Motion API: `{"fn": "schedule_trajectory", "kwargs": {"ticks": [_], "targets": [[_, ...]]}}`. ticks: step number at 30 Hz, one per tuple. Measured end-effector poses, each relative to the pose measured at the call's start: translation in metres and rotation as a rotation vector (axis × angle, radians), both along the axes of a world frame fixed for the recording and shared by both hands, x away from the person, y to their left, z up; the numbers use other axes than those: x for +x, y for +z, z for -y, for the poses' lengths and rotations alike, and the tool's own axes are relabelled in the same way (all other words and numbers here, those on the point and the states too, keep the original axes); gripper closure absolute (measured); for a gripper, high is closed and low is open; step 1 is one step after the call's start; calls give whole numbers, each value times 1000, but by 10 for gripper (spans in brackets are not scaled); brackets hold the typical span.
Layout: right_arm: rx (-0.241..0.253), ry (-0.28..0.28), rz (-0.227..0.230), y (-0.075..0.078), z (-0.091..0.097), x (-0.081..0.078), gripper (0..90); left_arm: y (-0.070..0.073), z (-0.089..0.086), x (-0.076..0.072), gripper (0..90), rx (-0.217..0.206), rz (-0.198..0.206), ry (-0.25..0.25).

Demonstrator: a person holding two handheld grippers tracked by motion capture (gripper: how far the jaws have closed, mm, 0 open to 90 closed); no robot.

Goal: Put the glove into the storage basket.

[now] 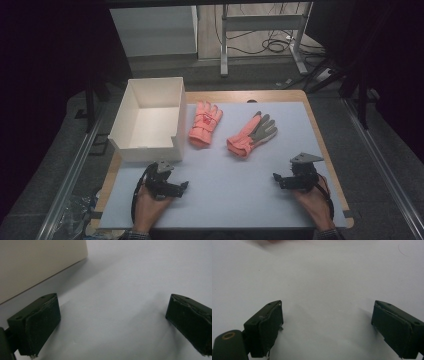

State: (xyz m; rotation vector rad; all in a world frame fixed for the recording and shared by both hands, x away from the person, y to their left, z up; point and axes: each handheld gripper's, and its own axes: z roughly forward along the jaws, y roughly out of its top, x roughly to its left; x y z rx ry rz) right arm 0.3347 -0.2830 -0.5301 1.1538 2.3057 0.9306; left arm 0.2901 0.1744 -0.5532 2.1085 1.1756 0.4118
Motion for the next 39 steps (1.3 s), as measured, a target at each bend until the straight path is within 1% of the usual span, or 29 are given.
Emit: {"fn": "schedule_trajectory", "kwargs": {"ticks": [6, 9, 12, 15, 18, 22, 26, 27, 28, 29, 30, 32, 35, 37, 38, 39], "targets": [[6, -4, 10, 3, -2, 0, 111, 0, 0, 0, 0, 0, 1, 0], [41, -12, 1, 7, -4, 1, 111, 0, 0, 0, 0, 0, 1, -1], [53, -9, 0, 9, -6, 2, 111, 0, 0, 0, 0, 0, 1, -1], [53, -4, -1, 11, -8, 3, 111, 0, 0, 0, 0, 1, 1, -1], [35, 4, 5, 12, -11, 5, 121, 0, 0, 0, 0, 1, 2, -1], [54, 17, -16, 14, -14, 11, 144, 0, 0, 0, 0, 1, 2, -1], [62, 26, -20, 18, -17, 16, 195, 0, 0, 0, 0, 1, 2, -1], [72, 30, -21, 20, -18, 17, 206, 0, 0, 0, 0, 1, 2, -1], [72, 30, -21, 20, -18, 17, 206, 0, 0, 0, 0, 1, 2, -1], [93, 41, -23, 24, -21, 21, 238, 0, 0, 0, 0, 1, 2, 0], [93, 41, -23, 24, -21, 21, 238, 0, 0, 0, 0, 1, 2, 0], [95, 49, -24, 27, -24, 24, 270, 0, 0, 0, 0, 1, 2, 0], [98, 70, -26, 31, -29, 31, 323, 0, 0, 0, 0, 1, 2, 0], [98, 72, -30, 33, -31, 36, 356, 0, 0, 0, 0, 1, 2, -1], [109, 73, -35, 34, -33, 40, 387, 0, 0, 0, 0, 1, 2, 0], [116, 73, -38, 35, -34, 43, 396, 0, 0, 0, 0, 1, 2, 0]]}}
